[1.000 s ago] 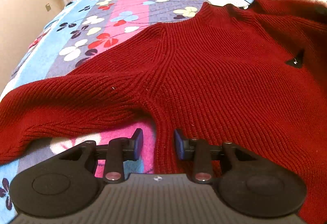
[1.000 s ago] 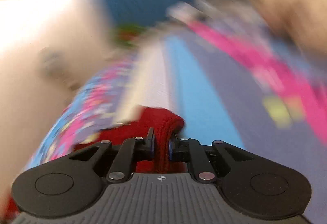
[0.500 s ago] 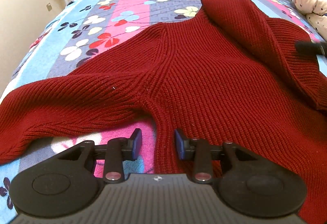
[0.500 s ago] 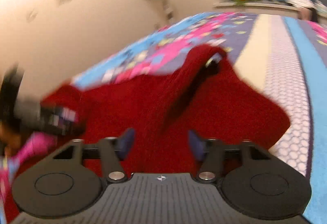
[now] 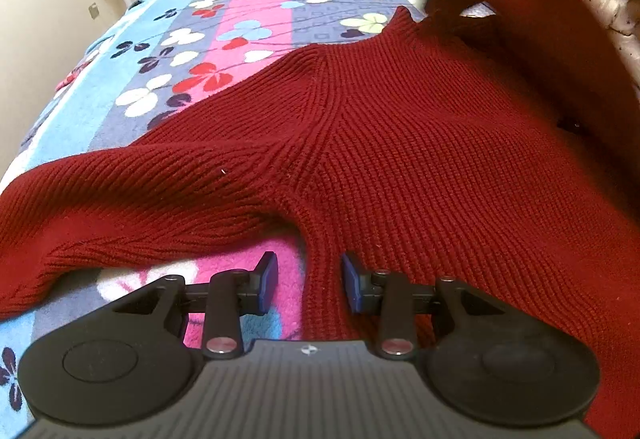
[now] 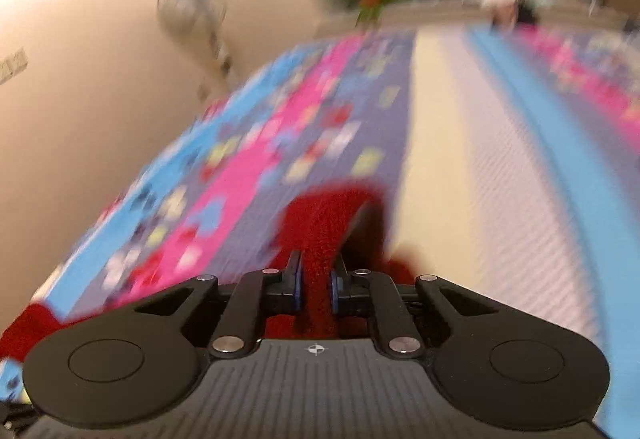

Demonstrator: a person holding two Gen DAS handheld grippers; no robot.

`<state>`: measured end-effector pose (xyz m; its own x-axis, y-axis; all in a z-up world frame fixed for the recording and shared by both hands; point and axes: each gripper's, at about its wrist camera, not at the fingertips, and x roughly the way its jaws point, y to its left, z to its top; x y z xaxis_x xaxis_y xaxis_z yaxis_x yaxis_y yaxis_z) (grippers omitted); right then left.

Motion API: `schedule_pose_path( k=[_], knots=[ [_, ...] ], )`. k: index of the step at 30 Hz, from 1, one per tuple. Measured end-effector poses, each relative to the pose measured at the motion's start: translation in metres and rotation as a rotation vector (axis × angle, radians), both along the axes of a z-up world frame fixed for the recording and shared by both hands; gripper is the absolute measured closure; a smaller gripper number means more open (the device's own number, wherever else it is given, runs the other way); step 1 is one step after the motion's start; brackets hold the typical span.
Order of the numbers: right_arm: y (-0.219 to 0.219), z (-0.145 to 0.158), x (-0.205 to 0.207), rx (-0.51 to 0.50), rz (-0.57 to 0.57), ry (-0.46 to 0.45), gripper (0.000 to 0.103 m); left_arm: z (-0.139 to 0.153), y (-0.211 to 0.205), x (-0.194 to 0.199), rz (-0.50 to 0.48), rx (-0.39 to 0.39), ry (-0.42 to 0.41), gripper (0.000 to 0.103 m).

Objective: Fold small clothes

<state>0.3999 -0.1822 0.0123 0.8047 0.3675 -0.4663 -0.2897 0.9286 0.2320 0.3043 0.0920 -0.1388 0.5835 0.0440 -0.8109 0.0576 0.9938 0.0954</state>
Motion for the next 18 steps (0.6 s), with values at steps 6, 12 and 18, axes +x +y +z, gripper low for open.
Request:
schedule_pose_path(
  k=[6,12,18],
  knots=[
    [-0.18,0.044,-0.051,-0.2,-0.661,-0.378,0.089,0.0,-0.002,0.001,0.0,0.008,0.004,0.063],
    [-0.359,-0.053,-0.116,-0.216,-1.24,0.103,0.061,0.001,-0.002,0.0,0.005,0.008,0.002,0.063],
    [-0.391,-0.099,-0.215,-0.091,-1.221,0.264,0.061,0.003,0.001,-0.003,0.022,-0.009,-0.006,0.061]
  ],
)
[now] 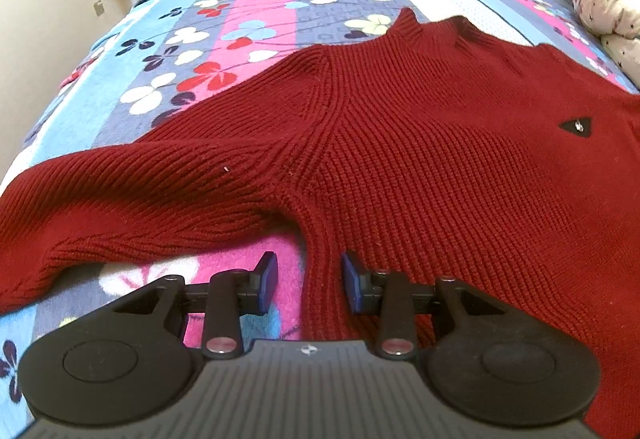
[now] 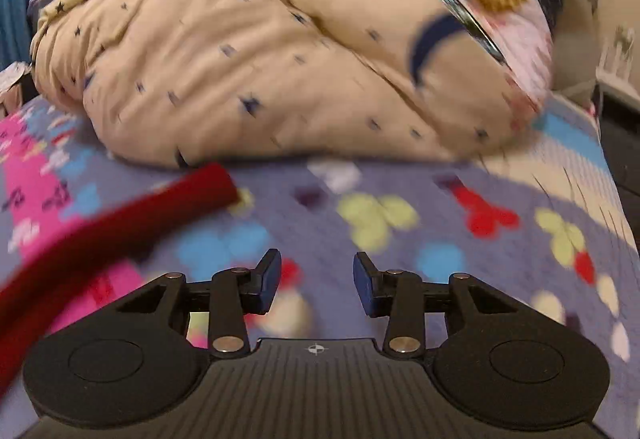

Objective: Fold small clothes

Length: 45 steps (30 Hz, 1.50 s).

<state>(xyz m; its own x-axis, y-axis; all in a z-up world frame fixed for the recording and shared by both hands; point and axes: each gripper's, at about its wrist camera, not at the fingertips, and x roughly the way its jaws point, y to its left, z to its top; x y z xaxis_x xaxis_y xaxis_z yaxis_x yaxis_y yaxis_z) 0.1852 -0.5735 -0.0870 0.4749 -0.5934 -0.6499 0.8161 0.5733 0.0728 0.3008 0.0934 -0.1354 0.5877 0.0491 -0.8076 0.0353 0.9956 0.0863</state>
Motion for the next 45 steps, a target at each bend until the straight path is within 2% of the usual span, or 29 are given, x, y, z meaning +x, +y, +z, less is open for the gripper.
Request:
schedule_pose_path(
  k=[4,7,8,9,11,13,14,16,18,20,22,25,27,28,29,30,31,34,36,39,41,42,43,45],
  knots=[
    [0.032,0.019,-0.029,0.113,0.198,-0.058,0.06,0.009,0.008,-0.018,0.044,-0.082,-0.016,0.055],
    [0.075,0.038,-0.037,0.227,0.468,-0.067,0.047,0.019,0.015,-0.042,0.06,-0.136,-0.02,0.052],
    [0.093,0.041,-0.038,0.262,0.574,-0.043,0.041,0.023,0.017,-0.051,0.065,-0.155,-0.017,0.051],
    [0.113,0.043,-0.038,0.279,0.681,-0.003,0.038,0.026,0.02,-0.063,0.069,-0.181,-0.006,0.05],
    [0.157,0.041,-0.051,0.215,0.869,0.103,0.033,0.029,0.024,-0.086,0.076,-0.232,0.028,0.045],
    [0.183,0.03,-0.067,0.139,0.942,0.182,0.031,0.029,0.026,-0.111,0.078,-0.267,0.074,0.04],
    [0.19,0.023,-0.075,0.139,0.953,0.208,0.031,0.028,0.026,-0.124,0.075,-0.272,0.1,0.037],
    [0.19,0.004,-0.09,0.217,0.95,0.272,0.031,0.025,0.025,-0.148,0.075,-0.276,0.147,0.034],
    [0.191,0.0,-0.103,0.19,0.959,0.328,0.031,0.02,0.025,-0.169,0.083,-0.292,0.194,0.034],
    [0.187,0.0,-0.117,0.175,0.977,0.338,0.028,0.014,0.027,-0.189,0.096,-0.324,0.227,0.034],
    [0.177,-0.003,-0.128,0.231,0.975,0.35,0.028,0.01,0.027,-0.203,0.105,-0.354,0.25,0.035],
    [0.174,-0.001,-0.138,0.236,0.988,0.329,0.029,0.005,0.027,-0.216,0.097,-0.357,0.27,0.038],
    [0.175,-0.003,-0.141,0.235,0.983,0.324,0.033,0.006,0.024,-0.222,0.086,-0.324,0.259,0.052],
    [0.178,-0.004,-0.142,0.232,0.986,0.317,0.043,0.006,0.023,-0.223,0.082,-0.311,0.254,0.057],
    [0.179,-0.005,-0.143,0.232,0.993,0.305,0.063,0.006,0.022,-0.225,0.078,-0.305,0.248,0.067],
    [0.182,-0.003,-0.145,0.252,1.004,0.284,0.075,0.006,0.022,-0.225,0.075,-0.31,0.242,0.081],
    [0.18,-0.002,-0.147,0.289,1.001,0.259,0.082,0.007,0.021,-0.225,0.071,-0.319,0.238,0.085],
    [0.179,0.005,-0.154,0.293,0.976,0.223,0.084,0.013,0.022,-0.231,0.065,-0.323,0.211,0.091],
    [0.173,0.016,-0.162,0.315,0.967,0.156,0.085,0.025,0.024,-0.235,0.054,-0.346,0.177,0.093],
    [0.154,0.044,-0.181,0.38,0.941,-0.048,0.086,0.057,0.041,-0.255,0.029,-0.47,0.062,0.094],
    [0.143,0.073,-0.209,0.375,0.946,-0.251,0.088,0.077,0.055,-0.275,0.023,-0.557,-0.029,0.095],
    [0.142,0.082,-0.221,0.365,0.954,-0.304,0.088,0.083,0.062,-0.283,0.033,-0.576,-0.054,0.095],
    [0.142,0.084,-0.228,0.371,0.955,-0.317,0.088,0.083,0.069,-0.287,0.058,-0.591,-0.052,0.095],
    [0.139,0.07,-0.226,0.43,0.909,-0.223,0.088,0.074,0.075,-0.285,0.108,-0.592,0.007,0.095]
  ],
)
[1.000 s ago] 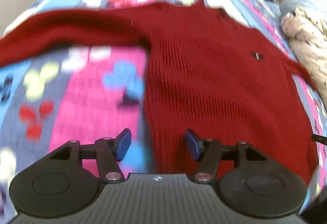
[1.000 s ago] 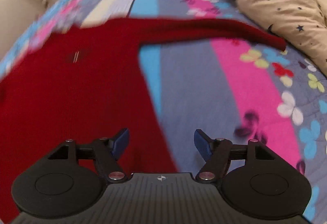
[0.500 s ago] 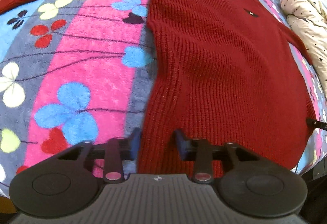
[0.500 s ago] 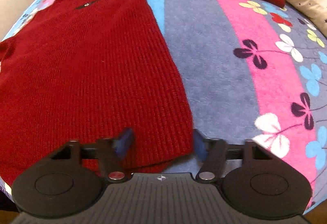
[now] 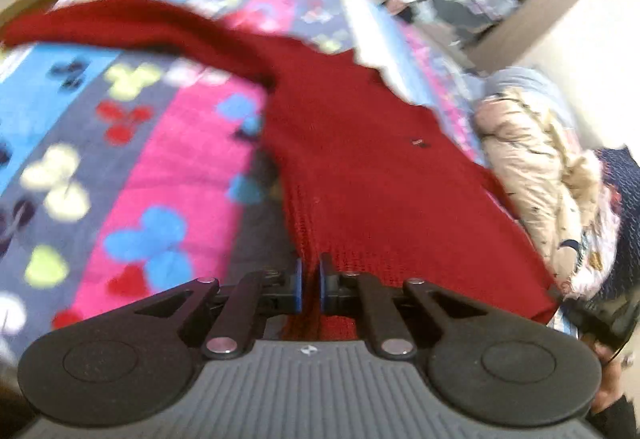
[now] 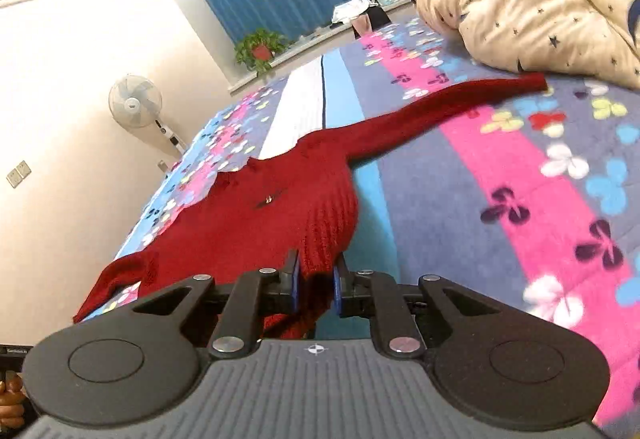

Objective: Fold small clothes

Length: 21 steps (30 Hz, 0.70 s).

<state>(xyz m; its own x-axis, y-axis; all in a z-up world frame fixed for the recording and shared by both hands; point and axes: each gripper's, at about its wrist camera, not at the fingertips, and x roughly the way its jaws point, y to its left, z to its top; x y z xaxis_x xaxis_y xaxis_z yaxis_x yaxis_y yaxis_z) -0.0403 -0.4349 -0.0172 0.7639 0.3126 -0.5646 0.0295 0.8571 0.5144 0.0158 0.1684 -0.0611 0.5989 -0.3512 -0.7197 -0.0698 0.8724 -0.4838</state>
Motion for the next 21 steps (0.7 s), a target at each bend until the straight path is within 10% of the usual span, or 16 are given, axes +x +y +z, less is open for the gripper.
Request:
schedule_pose_path(
  k=[6,8,12,16,21],
  knots=[
    [0.031,-0.049,0.037,-0.302,-0.028,0.329,0.086,-0.026,-0.034,0.024,0.048,0.35,0.146,0.088],
    [0.04,-0.042,0.035,-0.393,-0.065,0.272,0.08,-0.018,-0.042,0.024,0.025,0.314,0.079,0.067],
    [0.047,-0.029,0.034,-0.305,0.015,0.129,0.068,-0.022,-0.067,0.028,-0.073,0.304,0.061,0.065],
    [0.067,-0.074,0.053,-0.409,0.141,0.379,0.056,-0.052,-0.08,0.043,-0.093,0.329,0.242,0.065],
    [0.072,-0.066,0.051,-0.421,0.142,0.302,0.053,-0.037,-0.079,0.04,-0.025,0.304,0.164,0.05]
  ],
)
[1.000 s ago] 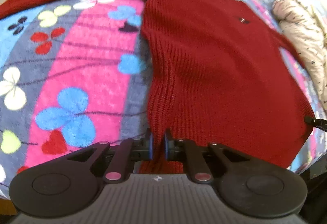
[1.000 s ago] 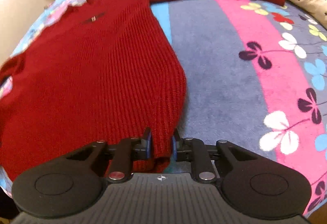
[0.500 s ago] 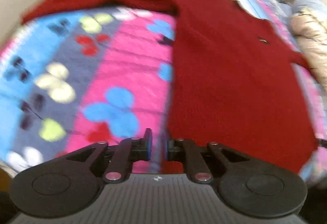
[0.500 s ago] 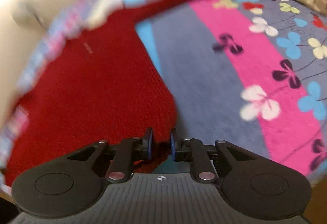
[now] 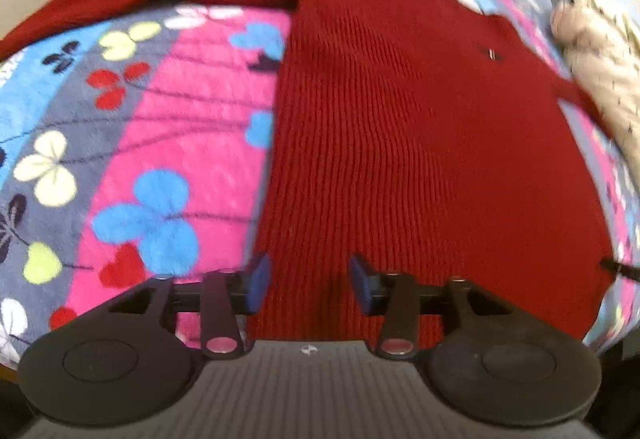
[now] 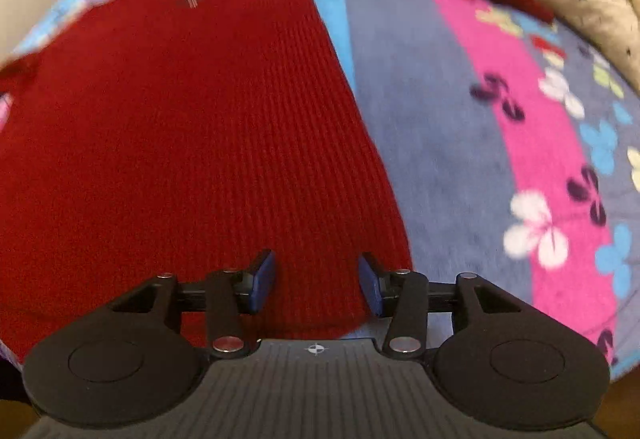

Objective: Fold small clothes

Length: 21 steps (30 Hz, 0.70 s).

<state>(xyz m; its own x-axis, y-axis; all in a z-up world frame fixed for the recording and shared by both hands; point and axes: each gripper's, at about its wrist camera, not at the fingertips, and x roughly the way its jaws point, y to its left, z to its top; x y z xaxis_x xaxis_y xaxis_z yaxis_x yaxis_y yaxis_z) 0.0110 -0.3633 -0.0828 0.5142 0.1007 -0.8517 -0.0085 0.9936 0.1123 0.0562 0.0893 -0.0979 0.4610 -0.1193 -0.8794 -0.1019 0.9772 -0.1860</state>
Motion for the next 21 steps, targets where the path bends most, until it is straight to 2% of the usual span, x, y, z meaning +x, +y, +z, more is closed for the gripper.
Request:
schedule_pose_path(
  k=[3,6,10,12,14,17,19,21],
  knots=[
    [-0.007,-0.008,0.004,-0.016,-0.021,0.044,0.051,-0.009,-0.005,0.007,-0.005,0.009,0.067,0.048],
    [0.001,-0.002,0.001,-0.04,-0.015,0.013,0.051,-0.007,-0.003,0.004,0.02,0.028,0.041,0.045],
    [-0.011,0.036,-0.011,-0.031,-0.125,-0.21,0.051,0.014,0.009,0.0,0.123,0.046,-0.085,0.035],
    [-0.02,0.052,-0.016,-0.006,-0.176,-0.307,0.051,0.025,0.01,-0.001,0.145,0.081,-0.147,0.031],
    [-0.027,0.062,-0.017,0.009,-0.202,-0.367,0.051,0.034,0.006,-0.002,0.144,0.109,-0.203,0.03],
    [-0.034,0.089,-0.019,0.004,-0.193,-0.45,0.051,0.047,0.002,-0.001,0.133,0.149,-0.287,0.026],
    [-0.037,0.11,-0.023,0.006,-0.16,-0.534,0.051,0.057,-0.001,0.001,0.121,0.181,-0.349,0.025],
    [-0.038,0.118,-0.029,-0.028,-0.162,-0.617,0.051,0.073,-0.004,-0.002,0.11,0.222,-0.393,0.024]
  ],
)
